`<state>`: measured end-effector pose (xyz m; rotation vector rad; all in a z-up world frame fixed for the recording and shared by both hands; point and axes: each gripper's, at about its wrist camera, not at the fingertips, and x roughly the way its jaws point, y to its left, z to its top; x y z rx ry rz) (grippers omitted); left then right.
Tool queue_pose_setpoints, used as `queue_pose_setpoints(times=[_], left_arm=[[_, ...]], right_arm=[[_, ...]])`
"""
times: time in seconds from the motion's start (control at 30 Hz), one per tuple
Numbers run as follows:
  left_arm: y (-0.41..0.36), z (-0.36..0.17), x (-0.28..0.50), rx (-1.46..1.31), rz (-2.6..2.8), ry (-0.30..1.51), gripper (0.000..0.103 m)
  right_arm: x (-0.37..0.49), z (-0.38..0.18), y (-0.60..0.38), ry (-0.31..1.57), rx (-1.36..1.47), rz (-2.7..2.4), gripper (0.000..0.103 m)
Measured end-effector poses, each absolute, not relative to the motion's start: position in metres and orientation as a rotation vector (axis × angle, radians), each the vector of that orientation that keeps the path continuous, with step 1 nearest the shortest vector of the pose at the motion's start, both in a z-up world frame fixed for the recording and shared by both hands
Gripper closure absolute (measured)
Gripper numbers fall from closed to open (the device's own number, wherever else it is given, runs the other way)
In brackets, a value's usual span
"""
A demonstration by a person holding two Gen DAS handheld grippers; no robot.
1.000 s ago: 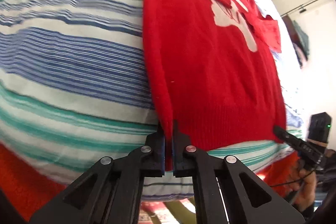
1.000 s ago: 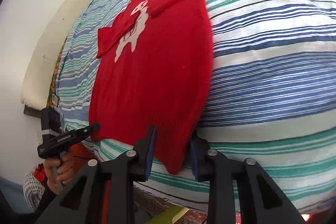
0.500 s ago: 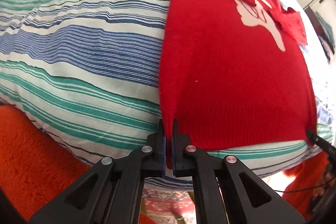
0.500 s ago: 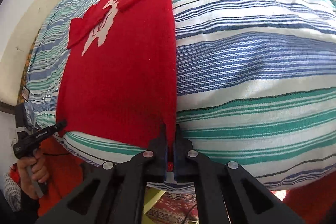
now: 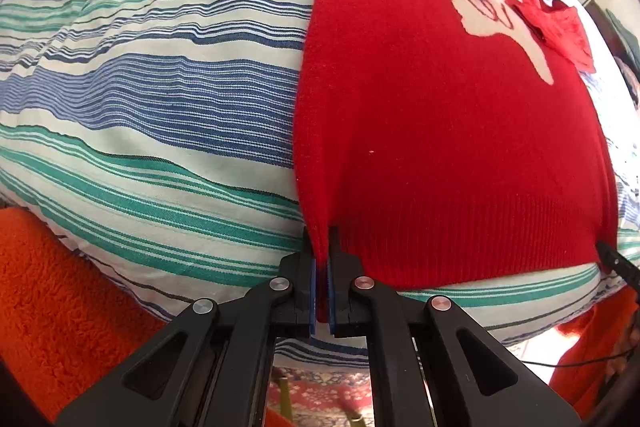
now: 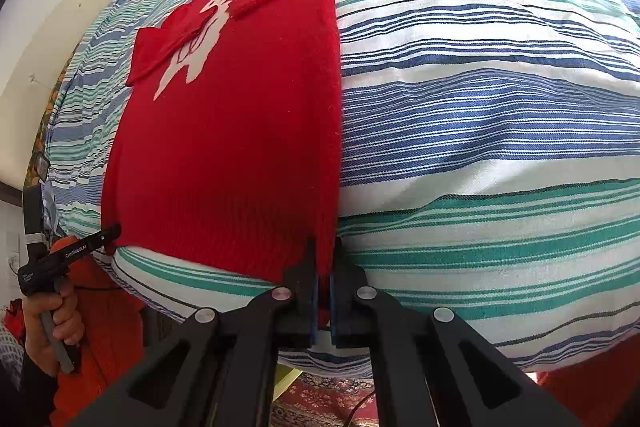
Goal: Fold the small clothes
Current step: 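Pull the hem with both tools to stretch the sweater body flat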
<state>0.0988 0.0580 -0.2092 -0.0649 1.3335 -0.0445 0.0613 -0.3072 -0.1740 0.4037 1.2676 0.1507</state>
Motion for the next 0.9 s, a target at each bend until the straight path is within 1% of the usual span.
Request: queue_pose_setpoints(times=[0.33, 0.77, 0.9], left_arm=[[0.043, -0.212, 0.103, -0.023, -0.04, 1.324, 0.1], [0.029, -0.208, 0.095, 0.026, -0.025, 1.31, 0.099], [0.032, -0.205, 0.094, 0.031, -0.035, 1.307, 0.095]], right_arm=[[0.061, -0.17, -0.298, 1.252, 0.337, 0.144, 0.1], [0.059, -0.168, -0.298, 1.235, 0.337, 0.149, 0.1], [0.058, -0.165, -0.297, 1.23, 0.332, 0.145, 0.1]])
